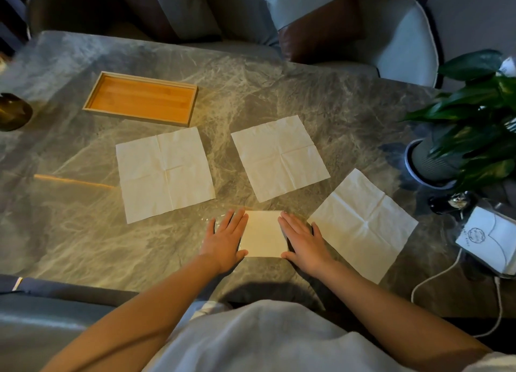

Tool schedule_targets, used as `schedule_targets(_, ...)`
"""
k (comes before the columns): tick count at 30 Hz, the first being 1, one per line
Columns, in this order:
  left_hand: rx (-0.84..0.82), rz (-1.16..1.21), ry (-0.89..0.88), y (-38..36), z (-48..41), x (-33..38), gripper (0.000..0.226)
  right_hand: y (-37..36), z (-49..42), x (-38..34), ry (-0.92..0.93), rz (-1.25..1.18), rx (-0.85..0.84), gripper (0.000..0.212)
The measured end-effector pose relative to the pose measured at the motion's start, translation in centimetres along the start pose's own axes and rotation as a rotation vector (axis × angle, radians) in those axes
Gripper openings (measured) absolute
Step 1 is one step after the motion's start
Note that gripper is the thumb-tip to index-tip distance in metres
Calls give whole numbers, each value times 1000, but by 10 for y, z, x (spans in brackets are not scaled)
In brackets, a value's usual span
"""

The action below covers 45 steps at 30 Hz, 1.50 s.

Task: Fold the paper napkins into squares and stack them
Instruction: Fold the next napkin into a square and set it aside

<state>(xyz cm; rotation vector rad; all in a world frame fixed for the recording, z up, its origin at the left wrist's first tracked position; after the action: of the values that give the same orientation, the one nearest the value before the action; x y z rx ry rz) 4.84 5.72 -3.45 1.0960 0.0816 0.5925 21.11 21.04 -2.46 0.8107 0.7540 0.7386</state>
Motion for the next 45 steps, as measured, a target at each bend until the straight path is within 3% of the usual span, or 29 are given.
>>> schedule_targets(4, 38, 62, 14, 8, 11, -16, 78, 0, -3, -6, -50, -74, 41, 86)
schedule_targets(6, 98, 92, 60, 21, 24, -67, 75, 1, -26, -40, -47, -125, 112, 75)
schedule_targets(10, 153, 97, 32, 26, 32, -97, 68, 4, -29, -53, -67, -141, 289, 56)
schedule_targets(22, 244, 185, 215, 34, 42, -175, 65, 19, -97, -146, 165, -110, 190, 54)
schedule_targets(27, 255, 196, 254, 34, 51, -201, 58, 13, -114, -166, 141, -117, 106, 60)
schedule_targets(30, 338, 208, 252, 34, 55, -206, 51, 7, -110, -168, 134, -49, 190, 59)
schedule_targets(36, 351, 199, 213, 19, 72, -215, 45, 0, -99, -169, 147, -57, 319, 28)
schedule_targets(45, 407, 364, 101, 14, 97, -218, 54, 2, -82, -164, 257, -221, 234, 11)
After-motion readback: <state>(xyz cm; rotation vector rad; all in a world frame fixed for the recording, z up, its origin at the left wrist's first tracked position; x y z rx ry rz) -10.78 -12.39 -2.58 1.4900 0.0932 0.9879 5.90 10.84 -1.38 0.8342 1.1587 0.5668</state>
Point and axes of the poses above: each hand's wrist, its own z-axis away from the middle knuckle, its own y-axis out of the back of the hand, x = y × z, the point moved 1 cm from there along -z, towards the middle knuckle, and after that the axes turned 3 degrees about y, right-handed, at the moved point
